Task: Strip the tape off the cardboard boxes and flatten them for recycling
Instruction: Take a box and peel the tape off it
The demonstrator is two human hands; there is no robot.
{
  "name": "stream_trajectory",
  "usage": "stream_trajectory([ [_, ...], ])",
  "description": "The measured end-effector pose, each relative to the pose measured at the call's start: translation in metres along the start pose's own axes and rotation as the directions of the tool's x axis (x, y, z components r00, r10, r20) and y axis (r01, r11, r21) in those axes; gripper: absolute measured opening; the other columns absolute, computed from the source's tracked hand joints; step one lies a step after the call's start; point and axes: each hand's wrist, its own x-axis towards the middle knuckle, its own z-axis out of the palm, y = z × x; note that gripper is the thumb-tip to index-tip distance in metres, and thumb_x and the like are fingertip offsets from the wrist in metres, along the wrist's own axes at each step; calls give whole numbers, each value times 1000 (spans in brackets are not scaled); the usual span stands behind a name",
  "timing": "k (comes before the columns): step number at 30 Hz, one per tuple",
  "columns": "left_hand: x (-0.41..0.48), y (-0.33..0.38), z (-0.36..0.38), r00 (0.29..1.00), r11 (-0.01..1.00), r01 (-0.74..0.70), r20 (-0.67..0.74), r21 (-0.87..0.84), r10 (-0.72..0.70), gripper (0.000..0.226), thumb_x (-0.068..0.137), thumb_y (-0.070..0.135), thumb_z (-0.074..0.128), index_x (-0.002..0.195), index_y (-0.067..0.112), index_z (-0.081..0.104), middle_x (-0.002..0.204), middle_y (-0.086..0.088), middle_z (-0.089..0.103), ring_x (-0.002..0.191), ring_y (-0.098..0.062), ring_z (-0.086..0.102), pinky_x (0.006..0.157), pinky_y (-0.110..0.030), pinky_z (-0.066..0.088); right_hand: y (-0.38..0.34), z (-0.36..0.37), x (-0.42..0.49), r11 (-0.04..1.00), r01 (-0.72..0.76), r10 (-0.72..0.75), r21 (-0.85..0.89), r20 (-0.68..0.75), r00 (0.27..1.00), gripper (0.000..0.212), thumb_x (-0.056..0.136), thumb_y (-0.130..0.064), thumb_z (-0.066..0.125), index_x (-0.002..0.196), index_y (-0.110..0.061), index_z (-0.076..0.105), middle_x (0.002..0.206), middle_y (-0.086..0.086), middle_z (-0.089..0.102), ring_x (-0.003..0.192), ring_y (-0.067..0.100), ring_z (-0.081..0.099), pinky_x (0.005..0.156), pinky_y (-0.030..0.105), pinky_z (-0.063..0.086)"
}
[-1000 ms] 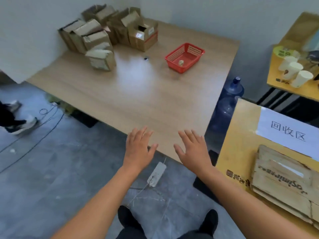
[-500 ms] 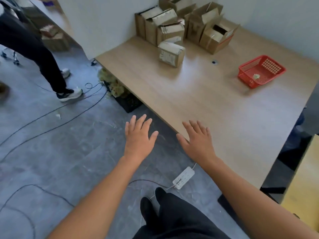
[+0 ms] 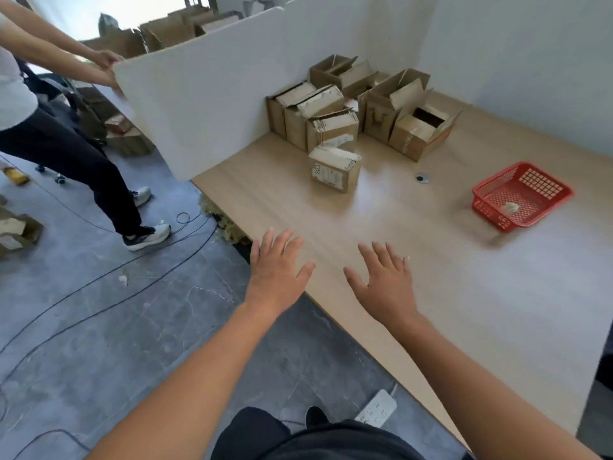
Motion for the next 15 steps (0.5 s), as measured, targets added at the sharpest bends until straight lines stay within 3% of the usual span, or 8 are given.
stream_trajectory([
  [8,113,-22,7,996,996,-81,26,-48,82,62,101,59,38,156,30,32,168,7,17,156,-20,-3,125,-45,-9,-8,0,87,996,-84,84,3,-58,995,70,100,-65,31,161,-33,24,171,-1,17,159,22,-1,128,50,-1],
  [15,239,-73,22,986,982,-131,87,-135,143,63,100,58,43,154,25,36,166,5,21,155,-19,0,125,-45,-3,-39,19,180,966,-257,257,4,-63,964,69,101,-63,35,160,-29,27,170,0,19,159,23,1,127,52,2],
])
